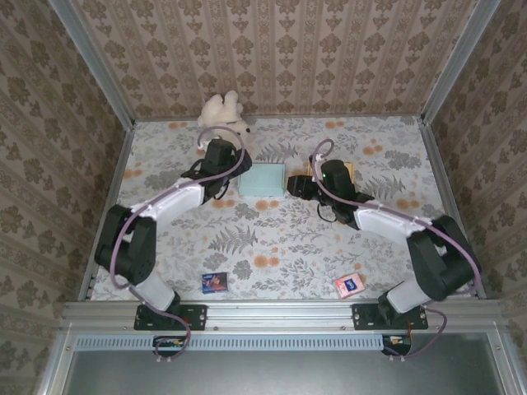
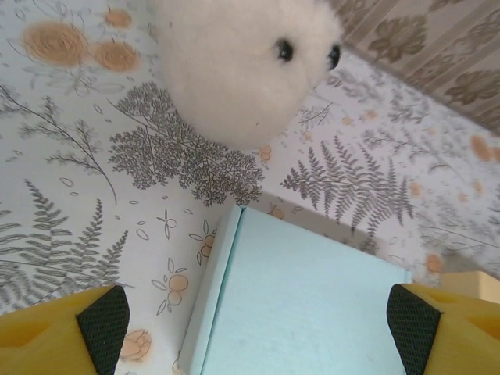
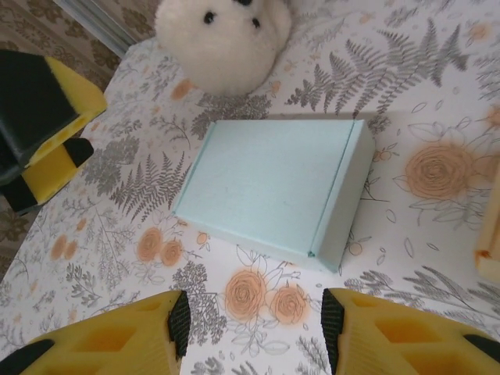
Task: Fold the paper box
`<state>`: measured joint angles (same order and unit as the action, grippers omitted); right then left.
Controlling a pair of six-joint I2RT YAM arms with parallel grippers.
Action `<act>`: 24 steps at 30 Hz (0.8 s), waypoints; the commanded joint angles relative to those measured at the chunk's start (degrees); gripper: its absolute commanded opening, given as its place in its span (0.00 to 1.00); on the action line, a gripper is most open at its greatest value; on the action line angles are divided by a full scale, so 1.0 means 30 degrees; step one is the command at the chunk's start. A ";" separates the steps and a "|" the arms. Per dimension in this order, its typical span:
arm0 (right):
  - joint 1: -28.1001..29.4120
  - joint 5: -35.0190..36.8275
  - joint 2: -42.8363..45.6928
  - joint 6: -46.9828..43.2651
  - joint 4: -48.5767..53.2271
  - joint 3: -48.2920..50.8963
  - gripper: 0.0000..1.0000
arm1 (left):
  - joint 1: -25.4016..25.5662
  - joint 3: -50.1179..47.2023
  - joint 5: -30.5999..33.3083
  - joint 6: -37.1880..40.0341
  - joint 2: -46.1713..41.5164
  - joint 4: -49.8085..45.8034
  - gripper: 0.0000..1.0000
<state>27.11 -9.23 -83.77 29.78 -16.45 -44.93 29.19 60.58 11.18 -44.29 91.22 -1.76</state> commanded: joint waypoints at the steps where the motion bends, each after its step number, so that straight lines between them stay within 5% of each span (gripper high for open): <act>1: 0.0766 0.2540 0.2967 -0.1248 0.2329 0.0949 0.52 | 0.0153 -0.2132 -0.0072 0.1209 -0.2191 0.0568 0.90; 3: 0.1637 0.4520 0.4800 -0.2024 0.3980 0.1299 0.57 | 0.0491 -0.3523 0.0039 0.1878 -0.4097 0.0652 0.90; 4: 0.2036 0.5410 0.5552 -0.2370 0.4510 0.1462 0.96 | 0.0711 -0.4073 0.0313 0.2207 -0.4858 0.0598 0.90; 5: 0.2391 0.6215 0.6420 -0.2677 0.5150 0.1650 1.00 | 0.1031 -0.4665 0.0889 0.2657 -0.5866 0.0450 0.90; 13: 0.2666 1.1257 1.2501 -0.2347 0.7884 0.3787 1.00 | 0.5707 -0.9710 0.9046 0.6631 -1.4747 0.0383 1.00; 20: 0.1781 1.8665 1.5584 -0.1661 0.8089 0.5790 1.00 | 0.6064 -1.3006 1.2152 0.6147 -2.0056 0.0439 1.00; 24: 0.0568 2.5071 1.4625 -0.1025 0.6320 0.7207 1.00 | 0.6089 -1.3534 1.3666 0.4855 -2.2530 -0.1501 1.00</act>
<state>30.83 47.27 -37.93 24.67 5.63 -26.02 47.22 20.36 45.25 -27.07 27.40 -2.37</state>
